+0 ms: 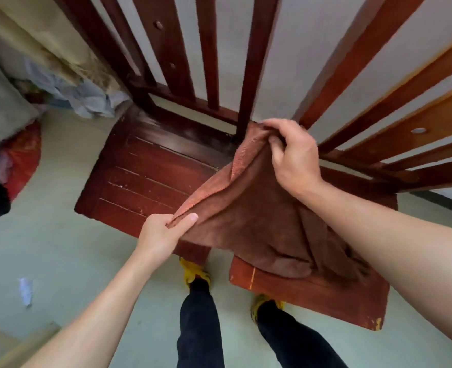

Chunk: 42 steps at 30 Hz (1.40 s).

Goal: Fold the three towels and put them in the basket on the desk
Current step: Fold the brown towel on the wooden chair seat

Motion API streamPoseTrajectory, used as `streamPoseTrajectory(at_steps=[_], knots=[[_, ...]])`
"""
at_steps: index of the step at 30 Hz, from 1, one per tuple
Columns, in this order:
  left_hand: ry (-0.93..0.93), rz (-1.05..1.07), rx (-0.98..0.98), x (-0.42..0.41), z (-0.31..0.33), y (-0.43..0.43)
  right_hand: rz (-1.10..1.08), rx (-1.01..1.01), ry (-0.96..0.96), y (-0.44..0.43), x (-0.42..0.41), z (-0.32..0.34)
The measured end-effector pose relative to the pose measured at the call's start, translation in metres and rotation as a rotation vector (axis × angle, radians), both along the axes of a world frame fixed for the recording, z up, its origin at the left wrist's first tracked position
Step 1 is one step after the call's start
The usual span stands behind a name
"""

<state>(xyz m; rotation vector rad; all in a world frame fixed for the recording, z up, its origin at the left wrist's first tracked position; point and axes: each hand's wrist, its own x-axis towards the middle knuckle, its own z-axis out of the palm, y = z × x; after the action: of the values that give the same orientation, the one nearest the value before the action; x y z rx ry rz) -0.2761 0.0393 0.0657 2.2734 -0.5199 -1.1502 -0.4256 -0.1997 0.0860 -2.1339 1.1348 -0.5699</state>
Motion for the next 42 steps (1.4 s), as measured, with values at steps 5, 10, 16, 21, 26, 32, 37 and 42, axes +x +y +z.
streamPoseTrajectory(at_steps=[5,10,16,21,26,32,37,42], knots=[[-0.006,0.187,-0.028,0.067,-0.020,0.038,0.183,-0.033,0.121,0.033,0.087,-0.017],[-0.074,0.217,-0.012,0.126,-0.040,0.071,0.204,-0.009,0.259,0.054,0.170,-0.045],[-0.076,0.221,0.212,0.185,-0.076,0.085,0.154,0.059,0.347,0.051,0.244,-0.089],[-0.225,0.205,0.336,0.214,-0.110,0.087,0.160,0.048,0.398,0.052,0.272,-0.108],[-0.434,-0.057,0.170,0.217,-0.100,0.068,0.311,-0.031,0.478,0.075,0.262,-0.110],[-0.327,-0.390,0.166,0.214,-0.104,0.030,0.138,0.149,0.514,0.054,0.298,-0.129],[-0.353,-0.391,0.194,0.215,-0.112,0.027,0.088,0.173,0.633,0.029,0.335,-0.141],[-0.381,-0.423,0.228,0.216,-0.110,0.024,0.111,0.201,0.400,0.043,0.330,-0.134]])
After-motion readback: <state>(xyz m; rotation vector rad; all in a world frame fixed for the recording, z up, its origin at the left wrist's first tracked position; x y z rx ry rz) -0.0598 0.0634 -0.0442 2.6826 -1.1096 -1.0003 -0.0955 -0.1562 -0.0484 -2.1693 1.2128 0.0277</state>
